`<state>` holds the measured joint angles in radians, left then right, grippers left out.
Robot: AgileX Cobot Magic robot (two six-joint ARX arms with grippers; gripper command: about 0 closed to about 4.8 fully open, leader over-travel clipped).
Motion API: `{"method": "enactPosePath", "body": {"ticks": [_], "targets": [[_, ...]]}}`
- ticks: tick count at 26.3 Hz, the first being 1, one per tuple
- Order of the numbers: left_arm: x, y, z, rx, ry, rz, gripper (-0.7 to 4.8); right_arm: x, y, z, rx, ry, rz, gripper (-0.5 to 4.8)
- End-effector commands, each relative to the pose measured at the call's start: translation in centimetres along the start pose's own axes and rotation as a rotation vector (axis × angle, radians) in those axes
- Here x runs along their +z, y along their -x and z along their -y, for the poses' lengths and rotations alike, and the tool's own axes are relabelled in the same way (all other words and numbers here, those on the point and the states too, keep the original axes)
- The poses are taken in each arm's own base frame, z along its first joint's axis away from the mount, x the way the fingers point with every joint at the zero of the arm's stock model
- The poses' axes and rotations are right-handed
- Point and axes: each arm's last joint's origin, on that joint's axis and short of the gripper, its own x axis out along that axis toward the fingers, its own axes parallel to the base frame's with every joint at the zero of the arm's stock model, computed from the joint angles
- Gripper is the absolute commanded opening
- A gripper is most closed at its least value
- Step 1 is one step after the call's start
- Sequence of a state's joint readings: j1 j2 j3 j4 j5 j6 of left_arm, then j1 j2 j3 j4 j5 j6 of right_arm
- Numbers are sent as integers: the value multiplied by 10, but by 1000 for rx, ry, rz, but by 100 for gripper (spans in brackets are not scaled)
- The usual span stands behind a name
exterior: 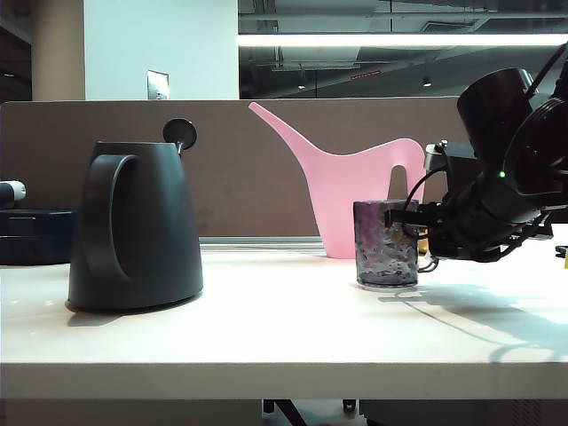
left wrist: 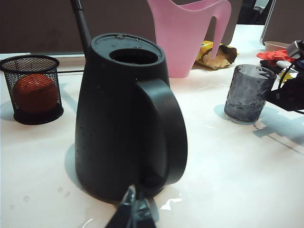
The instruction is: Pour the water from the cup into the kettle.
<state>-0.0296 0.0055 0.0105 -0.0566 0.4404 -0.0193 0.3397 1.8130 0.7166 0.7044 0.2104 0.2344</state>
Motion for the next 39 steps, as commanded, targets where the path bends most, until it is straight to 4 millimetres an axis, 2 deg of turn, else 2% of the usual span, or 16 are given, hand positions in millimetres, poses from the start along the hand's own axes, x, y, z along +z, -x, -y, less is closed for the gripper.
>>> {"method": "enactPosePath", "body": {"ticks": [1, 5, 7, 8, 10, 25, 29, 32, 33, 35, 38, 39], "targets": [[2, 0, 0, 2, -6, 13, -5, -1, -2, 0, -8, 3, 0, -7], [2, 0, 0, 2, -6, 13, -5, -4, -2, 1, -4, 10, -36, 0], [2, 0, 0, 2, -6, 13, -5, -6, -1, 1, -7, 13, -61, 135], [2, 0, 0, 2, -6, 13, -5, -7, -1, 1, -8, 14, -69, 153], [2, 0, 0, 2, -6, 13, -5, -7, -1, 1, -8, 15, -77, 154], [2, 0, 0, 3, -6, 14, -5, 13, 26, 2, -35, 35, -163, 152], [2, 0, 0, 3, -6, 13, -5, 23, 39, 3, -38, 37, -174, 148], [2, 0, 0, 3, -6, 13, -5, 42, 61, 3, -33, 33, -152, 147], [2, 0, 0, 3, -7, 13, -5, 49, 70, 4, -31, 31, -142, 129], [2, 0, 0, 3, -7, 13, -5, 59, 85, 5, -25, 63, -121, 51], [2, 0, 0, 7, -7, 13, -5, 72, 107, 6, -15, 144, -91, -7], [2, 0, -1, 27, -6, 13, -5, 77, 117, 8, -12, 172, -72, -7]]}}
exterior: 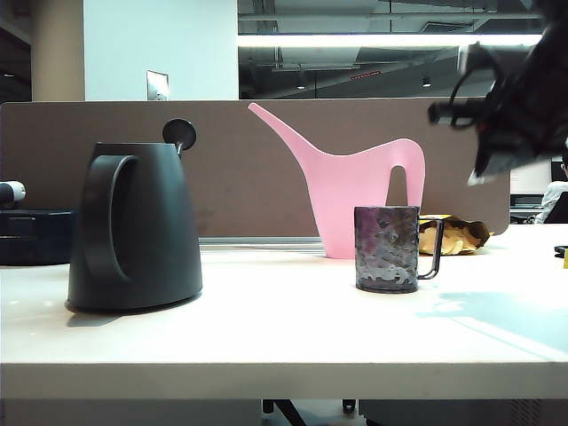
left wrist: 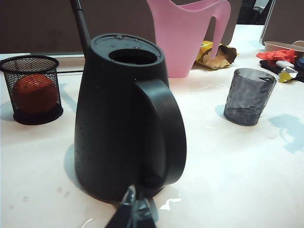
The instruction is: Pour the water from the cup into the kettle.
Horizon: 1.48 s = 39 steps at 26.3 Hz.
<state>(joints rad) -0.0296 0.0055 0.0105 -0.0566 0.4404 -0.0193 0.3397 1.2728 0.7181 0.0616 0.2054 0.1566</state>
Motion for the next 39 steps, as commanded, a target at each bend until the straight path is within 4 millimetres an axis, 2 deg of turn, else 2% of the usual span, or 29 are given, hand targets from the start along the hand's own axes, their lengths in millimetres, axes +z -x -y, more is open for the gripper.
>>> {"method": "enactPosePath", "body": {"ticks": [1, 5, 7, 14, 20, 25, 28, 32, 39], "targets": [[2, 0, -1, 41, -6, 14, -5, 9, 22, 5, -4, 76, 35, -7], [2, 0, -2, 63, -6, 14, -5, 17, 53, 23, -11, 39, 119, -7], [2, 0, -2, 68, -6, 14, -5, 14, 61, 31, -19, 24, 141, -7], [2, 0, -4, 147, -5, 16, -5, -23, 102, 69, -56, -31, 237, -7], [2, 0, -5, 167, -5, 16, -5, -48, 125, 75, -64, -38, 354, -7], [2, 1, -6, 208, -5, 17, -5, -86, 129, 74, -68, -58, 414, -7], [2, 1, -6, 208, -5, 17, -5, -97, 134, 73, -67, -55, 482, -7], [2, 1, -6, 208, -5, 17, -5, -108, 138, 72, -64, -49, 547, -7], [1, 1, -6, 208, -2, 8, -5, -115, 130, 73, -73, -47, 530, -7]]}}
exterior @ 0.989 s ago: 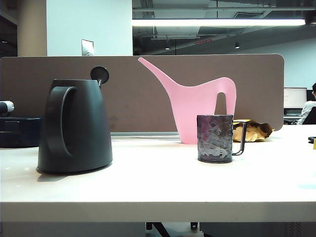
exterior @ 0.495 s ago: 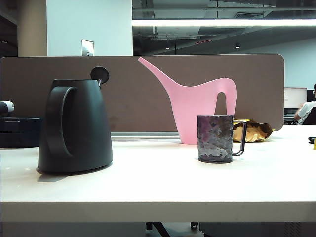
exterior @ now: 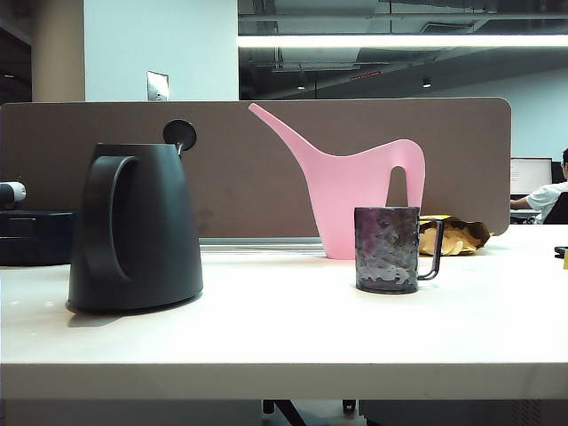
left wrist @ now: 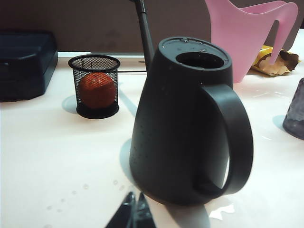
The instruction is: Pour the water from the cup into the kettle.
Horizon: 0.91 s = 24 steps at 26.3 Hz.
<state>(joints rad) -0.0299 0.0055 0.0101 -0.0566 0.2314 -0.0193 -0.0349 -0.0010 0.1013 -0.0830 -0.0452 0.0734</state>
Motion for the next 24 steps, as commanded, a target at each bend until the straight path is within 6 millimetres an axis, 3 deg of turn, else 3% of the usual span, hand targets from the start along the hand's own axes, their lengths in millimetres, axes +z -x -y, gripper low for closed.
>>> {"method": "enactPosePath", "body": {"ticks": [1, 7, 24], "targets": [[1, 0, 0, 0, -2, 5, -5, -7, -3, 1, -6, 1, 34, -7], [1, 0, 0, 0, -2, 4, -5, -20, -6, 2, -22, 5, 34, -7], [0, 0, 0, 0, -1, -1, -5, -22, -6, 3, -25, 23, 15, -6]]}}
